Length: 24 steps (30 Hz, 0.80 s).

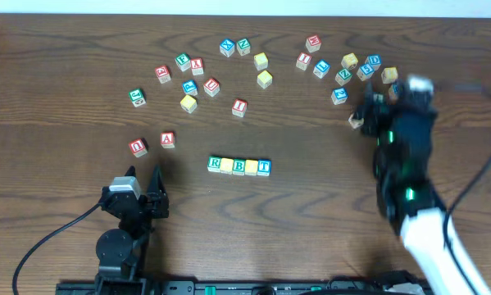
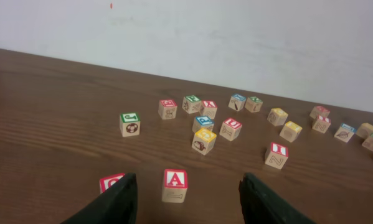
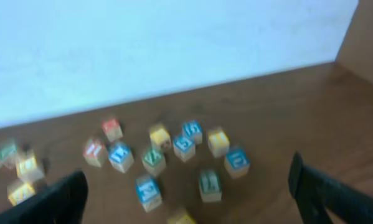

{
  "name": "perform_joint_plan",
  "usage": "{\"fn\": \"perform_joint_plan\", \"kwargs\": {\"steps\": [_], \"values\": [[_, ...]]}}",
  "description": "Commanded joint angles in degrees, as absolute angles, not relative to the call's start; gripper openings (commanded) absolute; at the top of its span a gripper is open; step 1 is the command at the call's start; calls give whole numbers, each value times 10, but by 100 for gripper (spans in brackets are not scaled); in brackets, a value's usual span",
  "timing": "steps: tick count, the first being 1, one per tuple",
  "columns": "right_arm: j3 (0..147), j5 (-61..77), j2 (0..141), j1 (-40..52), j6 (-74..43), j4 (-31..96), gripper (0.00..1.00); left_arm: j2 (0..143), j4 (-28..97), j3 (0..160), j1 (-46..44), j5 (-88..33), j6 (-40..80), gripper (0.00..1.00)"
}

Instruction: Spell out ROBOT

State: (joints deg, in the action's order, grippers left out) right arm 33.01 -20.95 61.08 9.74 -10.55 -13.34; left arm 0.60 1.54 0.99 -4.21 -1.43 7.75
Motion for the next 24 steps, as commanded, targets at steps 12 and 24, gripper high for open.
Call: {"fn": "perform_joint_plan", "kwargs": {"steps": [12,24], "values": [[62,-125,335,39,-80,-263,99,2,42,2,-39,-9,82,52],[62,-112,226,36,-51,-80,99,2,42,2,-39,-9,83,52]]}}
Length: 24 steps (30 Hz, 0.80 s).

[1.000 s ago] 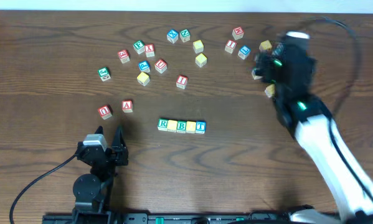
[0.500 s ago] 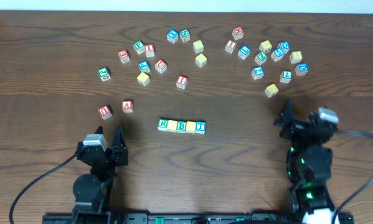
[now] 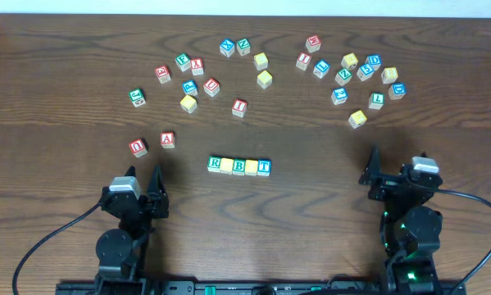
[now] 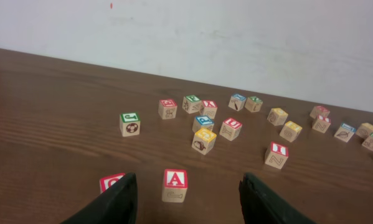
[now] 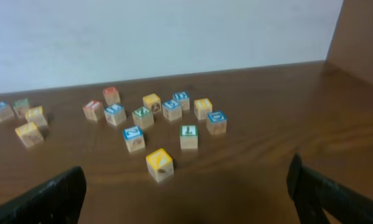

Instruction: Spell out ROBOT

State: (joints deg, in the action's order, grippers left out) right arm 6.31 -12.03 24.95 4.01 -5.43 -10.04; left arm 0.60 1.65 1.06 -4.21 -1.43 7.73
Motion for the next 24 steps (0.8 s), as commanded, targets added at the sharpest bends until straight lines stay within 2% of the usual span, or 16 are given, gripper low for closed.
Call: {"fn": "perform_joint_plan", "kwargs": {"steps": [1,11,24], "values": [[62,-112,218,36,-57,-68,99,2,42,2,-39,-9,82,52],[3,-77,95,32,-69,38,99,2,42,2,-39,-9,83,52],[3,-69,64,17,-59,39,99,2,42,2,-39,-9,82,52]]}}
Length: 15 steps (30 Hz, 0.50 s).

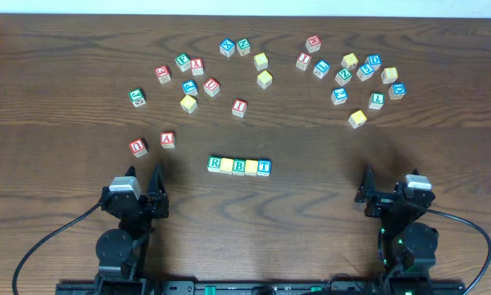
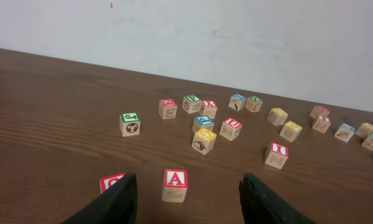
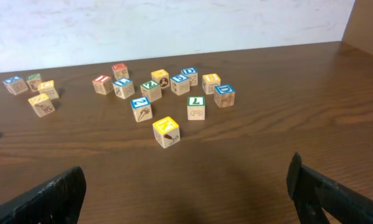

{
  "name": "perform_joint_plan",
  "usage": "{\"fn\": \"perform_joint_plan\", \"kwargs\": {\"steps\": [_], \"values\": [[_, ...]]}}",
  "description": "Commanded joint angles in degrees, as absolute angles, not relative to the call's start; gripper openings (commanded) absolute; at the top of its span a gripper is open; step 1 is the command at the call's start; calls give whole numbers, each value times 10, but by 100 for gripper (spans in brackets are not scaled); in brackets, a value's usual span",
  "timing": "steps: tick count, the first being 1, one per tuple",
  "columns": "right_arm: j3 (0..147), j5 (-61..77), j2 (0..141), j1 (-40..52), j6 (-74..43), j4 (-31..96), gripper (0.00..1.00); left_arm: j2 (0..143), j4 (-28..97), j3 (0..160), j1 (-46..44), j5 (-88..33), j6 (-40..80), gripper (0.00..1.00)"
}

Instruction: Spell out ROBOT

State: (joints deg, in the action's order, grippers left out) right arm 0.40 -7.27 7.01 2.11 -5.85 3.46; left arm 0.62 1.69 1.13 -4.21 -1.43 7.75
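A row of five letter blocks [image 1: 239, 166] lies at the table's middle, reading R, a yellow one, B, a yellow one, T. My left gripper [image 1: 138, 187] rests open at the front left; in its wrist view the gripper [image 2: 186, 190] faces a red A block [image 2: 175, 185], which lies ahead of the fingers, untouched. My right gripper [image 1: 390, 188] rests open at the front right, and the right wrist view shows the gripper [image 3: 185, 183] holding nothing. A loose yellow block [image 3: 166, 131] lies well ahead of it.
Several loose letter blocks are scattered across the back of the table, one cluster [image 1: 196, 74] on the left, another [image 1: 364, 74] on the right. A red block [image 1: 138, 147] sits beside the A block [image 1: 168, 139]. A white wall [image 2: 236, 43] backs the table.
My right arm has drawn a little further back toward the front edge, its gripper still open. The left arm and all blocks are unchanged.
At first my right arm was stretched out to the right cluster, its gripper open beside a yellow block. Then it was back at the front right, with that yellow block lying at the cluster's near edge. Now it sits slightly further back. The left arm stayed still.
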Motion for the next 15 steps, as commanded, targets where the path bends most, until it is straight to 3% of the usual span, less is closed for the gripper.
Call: {"fn": "perform_joint_plan", "kwargs": {"steps": [1,15], "values": [[3,-68,61,17,-59,39,99,2,42,2,-39,-9,83,52],[3,-56,2,15,-31,41,99,2,42,2,-39,-9,82,52]]}}
